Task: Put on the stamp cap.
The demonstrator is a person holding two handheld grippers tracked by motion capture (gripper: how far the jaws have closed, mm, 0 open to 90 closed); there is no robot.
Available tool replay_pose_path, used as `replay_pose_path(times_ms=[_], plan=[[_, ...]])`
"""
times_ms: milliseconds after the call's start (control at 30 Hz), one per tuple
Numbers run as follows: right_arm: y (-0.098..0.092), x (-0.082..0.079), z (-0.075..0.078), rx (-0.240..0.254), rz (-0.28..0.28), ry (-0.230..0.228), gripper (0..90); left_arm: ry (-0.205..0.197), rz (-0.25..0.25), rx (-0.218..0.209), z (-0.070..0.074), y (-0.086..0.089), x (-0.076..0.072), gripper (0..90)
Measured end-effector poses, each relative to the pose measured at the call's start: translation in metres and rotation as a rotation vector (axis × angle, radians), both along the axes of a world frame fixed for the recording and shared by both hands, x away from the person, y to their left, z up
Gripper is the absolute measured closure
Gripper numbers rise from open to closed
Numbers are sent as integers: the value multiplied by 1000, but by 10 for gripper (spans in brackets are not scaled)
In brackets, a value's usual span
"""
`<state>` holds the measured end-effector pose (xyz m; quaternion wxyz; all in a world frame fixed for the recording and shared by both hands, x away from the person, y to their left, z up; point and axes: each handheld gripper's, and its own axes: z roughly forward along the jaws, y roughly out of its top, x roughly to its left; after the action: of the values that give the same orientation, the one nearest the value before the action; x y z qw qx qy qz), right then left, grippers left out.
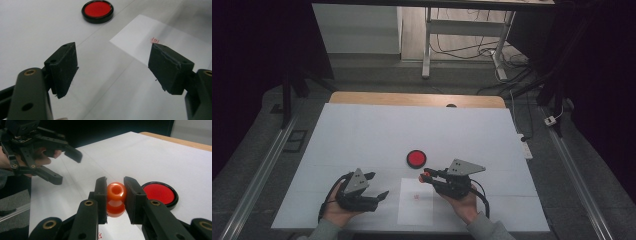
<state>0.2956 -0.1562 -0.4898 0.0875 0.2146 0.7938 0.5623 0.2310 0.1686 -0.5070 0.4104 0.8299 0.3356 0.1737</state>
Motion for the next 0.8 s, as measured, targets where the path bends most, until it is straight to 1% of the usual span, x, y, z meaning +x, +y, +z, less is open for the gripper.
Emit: replay_pose_path(times_ms=[100,233,300,433,500,567,800], plan=[[-2,1,0,-2,-7,-3,723,3,17,-6,-2,9,-4,238],[-4,2,1,-4,-14,-6,724,-5,38,-13,-4,19,-7,249],[-5,3,1,-7,-18,-9,724,-9,50,-12,-5,24,-7,258],[-9,5,2,-6,-31,-9,723,-3,67,-2,-9,32,-3,261],[-10,6,2,-4,-37,-11,724,3,73,6,-12,34,0,262],[-11,7,3,-6,-43,-14,723,10,78,0,-13,36,1,262],[-14,9,5,-9,-60,-20,723,15,67,-2,-13,35,1,263]])
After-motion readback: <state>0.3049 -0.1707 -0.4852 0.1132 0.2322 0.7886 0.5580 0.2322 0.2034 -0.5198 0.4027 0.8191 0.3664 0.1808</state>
